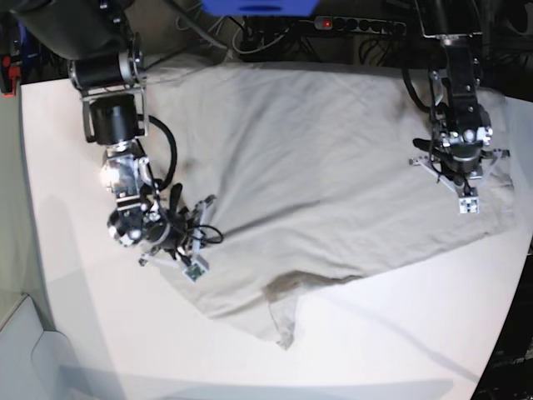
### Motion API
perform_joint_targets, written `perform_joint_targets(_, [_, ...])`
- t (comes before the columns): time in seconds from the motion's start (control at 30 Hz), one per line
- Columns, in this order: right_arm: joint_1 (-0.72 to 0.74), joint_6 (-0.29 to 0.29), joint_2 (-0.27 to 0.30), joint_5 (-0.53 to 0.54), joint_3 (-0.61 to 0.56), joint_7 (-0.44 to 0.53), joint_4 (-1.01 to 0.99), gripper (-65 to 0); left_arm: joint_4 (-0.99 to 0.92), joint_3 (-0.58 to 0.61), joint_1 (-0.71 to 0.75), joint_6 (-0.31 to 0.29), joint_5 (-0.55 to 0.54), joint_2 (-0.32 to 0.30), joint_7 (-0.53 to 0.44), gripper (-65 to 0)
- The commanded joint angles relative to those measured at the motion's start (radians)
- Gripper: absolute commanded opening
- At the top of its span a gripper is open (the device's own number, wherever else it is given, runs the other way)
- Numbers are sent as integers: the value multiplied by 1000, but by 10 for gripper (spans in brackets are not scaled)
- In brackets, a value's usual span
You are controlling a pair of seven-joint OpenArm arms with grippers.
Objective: Layout the t-shirt on the table in an organized manner, then fold the t-shirt properly
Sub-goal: 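Drag the shirt corner with the right gripper to spread the shirt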
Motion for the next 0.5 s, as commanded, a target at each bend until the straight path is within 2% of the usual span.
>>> perform_joint_targets(0.0, [28, -18, 21, -68, 25, -68, -23, -650, 19, -4, -7, 1, 11, 1, -12, -649])
perform_joint_targets(0.2, [48, -19, 74, -70, 75, -74, -23, -650, 3, -5, -15, 1, 8, 5, -14, -649])
perform_joint_targets(0.37, [-7, -18, 85, -70, 71, -117, 195, -650, 3, -4, -15, 1, 9, 5, -14, -649])
perform_joint_targets(0.47, [-33, -18, 71, -68, 64, -123, 307, -650, -6, -2, -15, 1, 11, 5, -15, -649])
